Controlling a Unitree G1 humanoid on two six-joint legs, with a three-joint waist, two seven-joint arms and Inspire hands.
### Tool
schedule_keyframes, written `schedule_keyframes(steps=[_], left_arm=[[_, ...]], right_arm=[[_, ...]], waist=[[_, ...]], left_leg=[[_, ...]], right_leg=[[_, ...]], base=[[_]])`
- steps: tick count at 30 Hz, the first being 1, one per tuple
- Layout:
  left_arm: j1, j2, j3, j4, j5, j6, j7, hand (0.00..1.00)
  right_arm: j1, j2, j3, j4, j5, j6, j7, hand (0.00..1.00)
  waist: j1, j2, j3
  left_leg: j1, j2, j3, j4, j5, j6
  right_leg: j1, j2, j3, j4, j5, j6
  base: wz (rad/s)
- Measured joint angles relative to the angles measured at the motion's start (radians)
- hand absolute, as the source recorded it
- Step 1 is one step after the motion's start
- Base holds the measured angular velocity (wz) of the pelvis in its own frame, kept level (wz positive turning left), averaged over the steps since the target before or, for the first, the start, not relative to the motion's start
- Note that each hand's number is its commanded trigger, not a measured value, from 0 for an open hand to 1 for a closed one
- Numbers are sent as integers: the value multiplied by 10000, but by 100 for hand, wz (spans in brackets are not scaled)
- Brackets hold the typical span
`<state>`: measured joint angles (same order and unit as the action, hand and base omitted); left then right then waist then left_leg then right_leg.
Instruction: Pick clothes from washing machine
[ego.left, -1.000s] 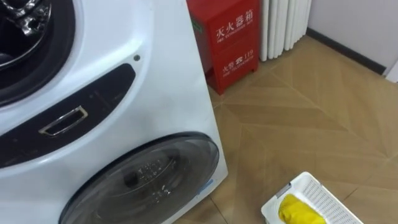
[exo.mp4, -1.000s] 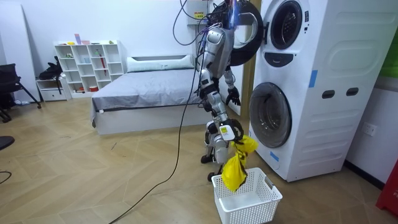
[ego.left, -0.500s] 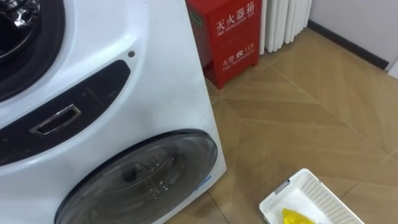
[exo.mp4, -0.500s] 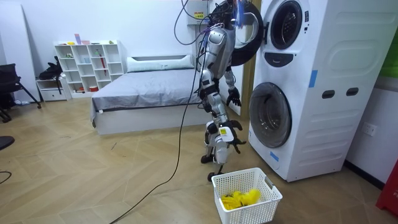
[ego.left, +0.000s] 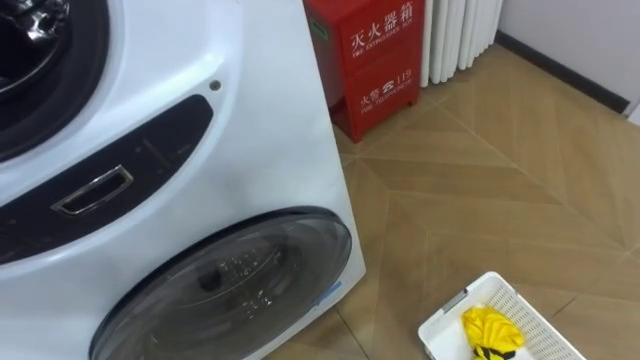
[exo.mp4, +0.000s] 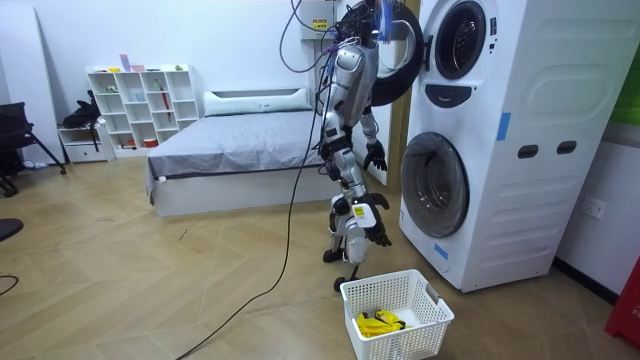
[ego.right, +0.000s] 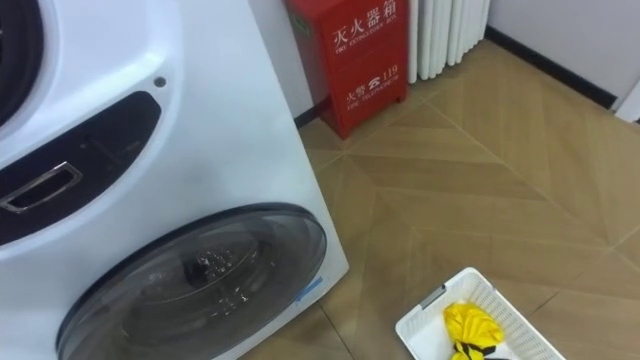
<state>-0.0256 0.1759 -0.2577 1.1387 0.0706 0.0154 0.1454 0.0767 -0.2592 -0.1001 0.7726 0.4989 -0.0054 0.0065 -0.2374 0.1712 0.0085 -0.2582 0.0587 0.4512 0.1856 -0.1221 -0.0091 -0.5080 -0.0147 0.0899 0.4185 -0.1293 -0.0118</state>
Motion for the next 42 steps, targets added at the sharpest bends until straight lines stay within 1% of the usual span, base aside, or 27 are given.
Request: schedule_keyframes(steps=[4,5,8,10,11,13,14,15,17,19,20,21,22,23,24,25,27,28,30,31,32,34,35,36,37,38,42], left_arm=[[14,0,0,-3,-4,1,0,0],[22,-4,0,-3,-3,1,-1,0],[78,-8,-1,3,-16,-9,0,0],[251,-19,-2,15,-15,-32,0,0],[338,-40,-3,32,6,-22,-1,0],[457,-37,8,10,64,-38,-6,0],[567,-42,7,-33,74,-41,-20,0],[724,-49,10,-101,73,-55,-31,0],[1013,-52,117,-290,106,-90,-36,0],[1208,-52,203,-314,60,-93,-10,0],[1262,-69,234,-308,28,-96,8,0],[1306,-79,310,-306,47,-96,49,0],[1318,-77,356,-310,58,-96,73,0],[1366,-80,397,-315,59,-87,144,0],[1491,-72,553,-347,51,-93,215,0],[1505,-56,635,-355,73,-81,242,0],[1555,-80,981,-422,114,5,291,0],[1570,-78,1030,-446,118,7,306,0],[1598,-127,1195,-447,117,17,381,0],[1600,-135,1197,-444,116,18,398,0],[1599,-166,1261,-443,117,19,410,0],[1637,-216,1425,-446,121,69,422,0],[1702,-250,1635,-457,235,103,427,0],[1770,-282,1842,-474,418,177,453,0],[1803,-285,1890,-491,432,238,474,0],[1842,-286,2008,-541,461,341,478,0],[1978,-291,2278,-612,595,727,481,0]], right_arm=[[-10,0,1,-1,1,0,51,0],[-8,-1,0,0,1,0,54,0],[20,-1,0,21,-69,0,86,0],[27,-11,-2,49,-295,-8,126,0],[68,-12,2,148,-476,-26,135,0],[238,19,4,360,-965,-68,190,0],[372,36,7,626,-1120,-84,206,0],[422,67,0,872,-1147,-81,198,0],[663,133,-5,1239,-1200,-153,264,0],[621,240,21,1795,-1169,-151,299,0],[696,307,24,2148,-1114,-148,315,0],[734,444,24,2471,-1094,-142,302,0],[739,537,18,2615,-1090,-142,282,0],[764,703,23,2866,-1067,-114,283,0],[804,815,23,3108,-992,-71,324,0],[808,855,23,3232,-960,-26,339,0],[826,961,10,3694,-932,89,403,0],[836,980,12,3808,-932,97,405,0],[975,1034,26,3955,-852,175,393,0],[1028,1051,47,3956,-763,178,396,0],[1079,1071,123,4029,-672,187,395,0],[1079,1073,171,4143,-717,226,372,0],[1079,1085,162,4166,-788,287,366,0],[1078,1096,171,4207,-907,318,354,0],[1068,1100,187,4225,-953,347,330,0],[1018,1104,197,4238,-1046,488,275,0],[1022,1097,397,4238,-1178,752,226,0]], waist=[[8,19,-14],[7,78,-57],[5,100,-73],[-6,47,-35],[-9,15,-10],[1,-3,1],[42,-4,1],[190,-31,19],[272,-83,24],[350,-204,27],[424,-319,15],[538,-513,29],[559,-613,31],[572,-824,-8],[575,-929,-65],[600,-1052,-45],[790,-1286,-57],[813,-1332,-46],[880,-1436,-74],[966,-1468,-74],[1094,-1510,-100],[1203,-1574,-90],[1293,-1651,-70],[1353,-1727,-50],[1370,-1736,-65],[1381,-1781,-36],[1595,-1889,-37]], left_leg=[[-10,-1,-27,-5,21,4],[-3,-5,-65,-15,28,1],[68,-23,-173,-45,68,-10],[261,-19,-204,-89,79,-23],[366,-21,-324,-125,78,-26],[565,-6,-543,-197,89,-44],[708,-2,-727,-232,93,-53],[907,2,-847,-282,83,-66],[1131,-12,-1050,-361,75,-79],[1304,-27,-1067,-379,74,-78],[1385,-25,-1071,-378,77,-73],[1503,-26,-1153,-383,77,-74],[1557,-26,-1208,-384,76,-73],[1656,-19,-1317,-396,76,-74],[1755,-13,-1401,-405,74,-73],[1829,-15,-1433,-419,74,-74],[2116,-22,-1573,-454,46,-114],[2193,-32,-1627,-475,42,-120],[2429,-57,-1888,-565,-40,-130],[2488,-66,-1905,-568,-48,-139],[2564,-86,-1921,-567,-52,-142],[2682,-127,-1928,-568,-52,-142],[2792,-152,-1970,-568,-52,-142],[2895,-169,-2047,-566,-55,-146],[2927,-173,-2086,-565,-62,-158],[3031,-176,-2105,-569,-72,-173],[3327,-148,-2114,-567,-105,-220]], right_leg=[[5,-2,-38,-11,4,-6],[30,-9,-69,-20,3,-6],[130,-82,-139,-42,13,-59],[341,-89,-200,-66,-36,-82],[527,-119,-323,-120,-83,-86],[882,-153,-578,-293,-122,-80],[1149,-146,-741,-440,-151,-49],[1446,-149,-871,-565,-164,-67],[1808,-191,-1103,-712,-225,-56],[2127,-315,-1352,-835,-312,-2],[2368,-361,-1556,-983,-325,18],[2552,-371,-1720,-1102,-356,36],[2671,-375,-1768,-1165,-365,38],[2943,-374,-1897,-1336,-386,59],[3242,-379,-2063,-1534,-381,64],[3385,-373,-2126,-1620,-378,68],[3946,-338,-2337,-2017,-323,84],[4092,-337,-2419,-2104,-298,51],[4545,-366,-2695,-2372,-287,42],[4610,-359,-2705,-2381,-292,49],[4744,-355,-2722,-2480,-295,54],[4925,-383,-2824,-2529,-341,82],[5021,-407,-2831,-2521,-388,89],[5133,-420,-2841,-2537,-419,81],[5173,-421,-2850,-2540,-440,81],[5298,-418,-2851,-2575,-466,77],[5641,-375,-2836,-2680,-492,41]], base=[[4],[7],[7],[9],[25],[34],[34],[32],[36],[44],[44],[45],[46],[52],[51],[41],[26],[34],[34],[13],[8],[9],[0],[0],[0],[0],[-6]])
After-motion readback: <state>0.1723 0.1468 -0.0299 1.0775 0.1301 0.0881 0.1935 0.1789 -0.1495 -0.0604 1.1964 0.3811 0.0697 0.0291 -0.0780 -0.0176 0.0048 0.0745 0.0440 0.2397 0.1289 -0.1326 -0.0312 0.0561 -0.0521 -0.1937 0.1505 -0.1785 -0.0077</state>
